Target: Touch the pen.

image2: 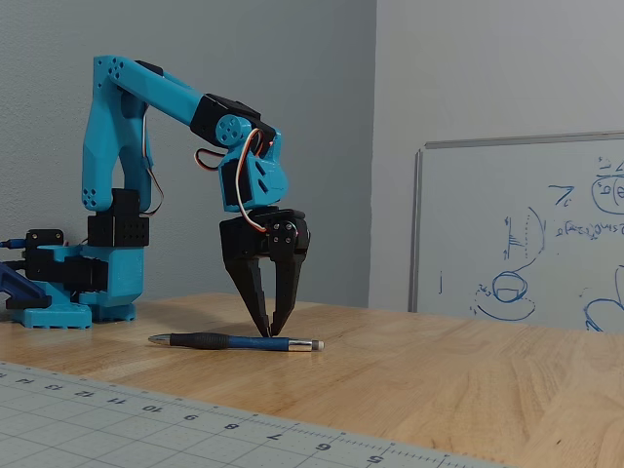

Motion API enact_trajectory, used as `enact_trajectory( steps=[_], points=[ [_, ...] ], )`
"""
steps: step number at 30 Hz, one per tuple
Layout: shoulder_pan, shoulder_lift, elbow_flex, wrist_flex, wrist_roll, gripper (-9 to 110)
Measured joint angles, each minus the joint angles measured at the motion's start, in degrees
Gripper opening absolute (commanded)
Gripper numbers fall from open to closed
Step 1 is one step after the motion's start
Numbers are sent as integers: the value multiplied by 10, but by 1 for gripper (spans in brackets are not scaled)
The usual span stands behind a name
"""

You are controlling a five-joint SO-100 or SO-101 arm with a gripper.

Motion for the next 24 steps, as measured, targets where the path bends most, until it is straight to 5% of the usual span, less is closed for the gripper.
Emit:
enact_trajectory(
  steps=[5, 10, 16, 24],
  points=[
    [-40, 105, 105, 85, 82, 1],
    [-53, 455, 462, 173, 149, 1],
    [-54, 912, 596, 176, 159, 1],
    [-54, 982, 613, 178, 159, 1]
  ],
)
